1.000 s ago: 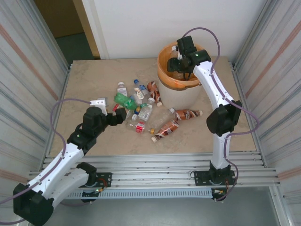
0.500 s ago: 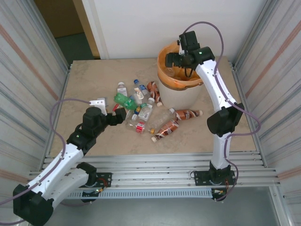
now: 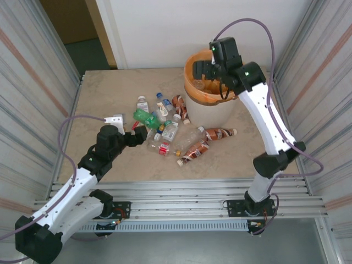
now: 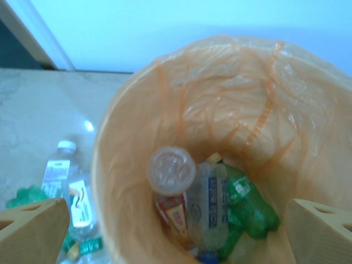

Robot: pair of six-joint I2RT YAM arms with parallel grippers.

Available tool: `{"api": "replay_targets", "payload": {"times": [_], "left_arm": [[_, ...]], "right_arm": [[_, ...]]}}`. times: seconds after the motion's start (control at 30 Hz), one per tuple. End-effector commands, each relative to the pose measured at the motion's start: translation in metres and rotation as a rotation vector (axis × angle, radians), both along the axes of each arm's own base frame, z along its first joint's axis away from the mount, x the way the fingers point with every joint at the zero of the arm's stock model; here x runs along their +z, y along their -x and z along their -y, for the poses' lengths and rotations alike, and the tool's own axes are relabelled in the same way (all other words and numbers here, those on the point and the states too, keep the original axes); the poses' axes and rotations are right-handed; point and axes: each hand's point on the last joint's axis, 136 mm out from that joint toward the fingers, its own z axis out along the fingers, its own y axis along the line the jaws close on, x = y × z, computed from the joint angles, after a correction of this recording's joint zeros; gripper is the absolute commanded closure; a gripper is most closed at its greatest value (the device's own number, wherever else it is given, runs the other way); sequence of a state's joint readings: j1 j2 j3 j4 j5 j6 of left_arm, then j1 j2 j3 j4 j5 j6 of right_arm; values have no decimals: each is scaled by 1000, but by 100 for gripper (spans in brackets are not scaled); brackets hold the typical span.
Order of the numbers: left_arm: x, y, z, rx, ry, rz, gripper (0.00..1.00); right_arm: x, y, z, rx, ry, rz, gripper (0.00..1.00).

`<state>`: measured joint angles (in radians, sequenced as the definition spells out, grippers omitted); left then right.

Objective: Put the plastic bottles in the bin

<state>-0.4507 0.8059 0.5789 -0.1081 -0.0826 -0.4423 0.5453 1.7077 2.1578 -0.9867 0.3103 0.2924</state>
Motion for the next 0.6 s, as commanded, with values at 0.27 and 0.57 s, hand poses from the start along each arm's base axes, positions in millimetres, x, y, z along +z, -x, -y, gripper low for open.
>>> {"api": "replay_targets", "payload": {"times": [0.27, 0.57], "left_arm": [[-15, -8, -6, 35, -47, -56, 1], [-25, -16, 5, 12, -12, -103, 1]], "right_arm": [[-68, 98, 40, -285, -101, -12, 2], [-173, 155, 46, -415, -261, -218, 2]]}}
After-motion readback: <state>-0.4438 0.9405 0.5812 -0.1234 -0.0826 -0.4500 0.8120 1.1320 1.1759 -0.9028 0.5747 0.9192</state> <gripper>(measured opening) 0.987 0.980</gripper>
